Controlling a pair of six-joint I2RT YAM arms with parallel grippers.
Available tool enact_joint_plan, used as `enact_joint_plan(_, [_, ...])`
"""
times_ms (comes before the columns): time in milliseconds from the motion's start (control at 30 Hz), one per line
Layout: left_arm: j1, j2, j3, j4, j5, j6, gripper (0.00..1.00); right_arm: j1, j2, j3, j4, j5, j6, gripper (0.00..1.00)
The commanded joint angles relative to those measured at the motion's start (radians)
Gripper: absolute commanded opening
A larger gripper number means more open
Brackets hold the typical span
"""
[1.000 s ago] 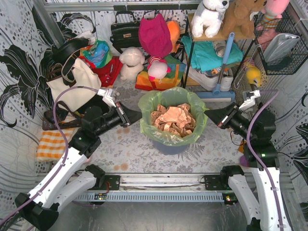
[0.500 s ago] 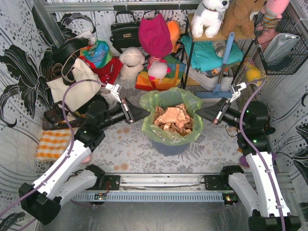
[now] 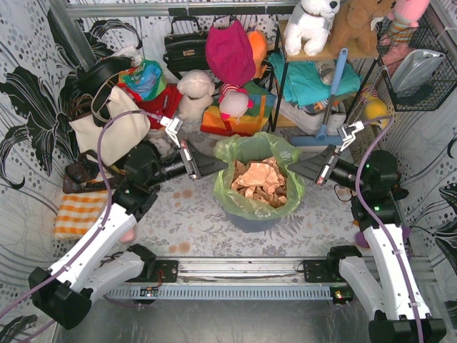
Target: Tie the trash bag
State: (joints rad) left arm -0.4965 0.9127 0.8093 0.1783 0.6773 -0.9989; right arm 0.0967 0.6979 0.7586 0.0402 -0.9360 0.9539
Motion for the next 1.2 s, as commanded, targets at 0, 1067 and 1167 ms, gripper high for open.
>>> enact_joint_plan(0, [0.004, 0.012, 0.093, 0.056, 0.013, -0.001, 0.0, 0.006, 0.021, 0.061, 0.138, -0.023, 0.044, 0.0])
enact_joint_plan(1067, [0.004, 0.123, 0.152, 0.086, 0.068, 0.014, 0.0, 0.217, 0.209, 0.122, 0.254, 0.164, 0.019, 0.0])
enact_joint_plan(1167, [0.004, 0.072, 0.114, -0.042, 0.07, 0.07, 0.0, 0.265, 0.225, 0.111, 0.254, 0.18, 0.006, 0.0])
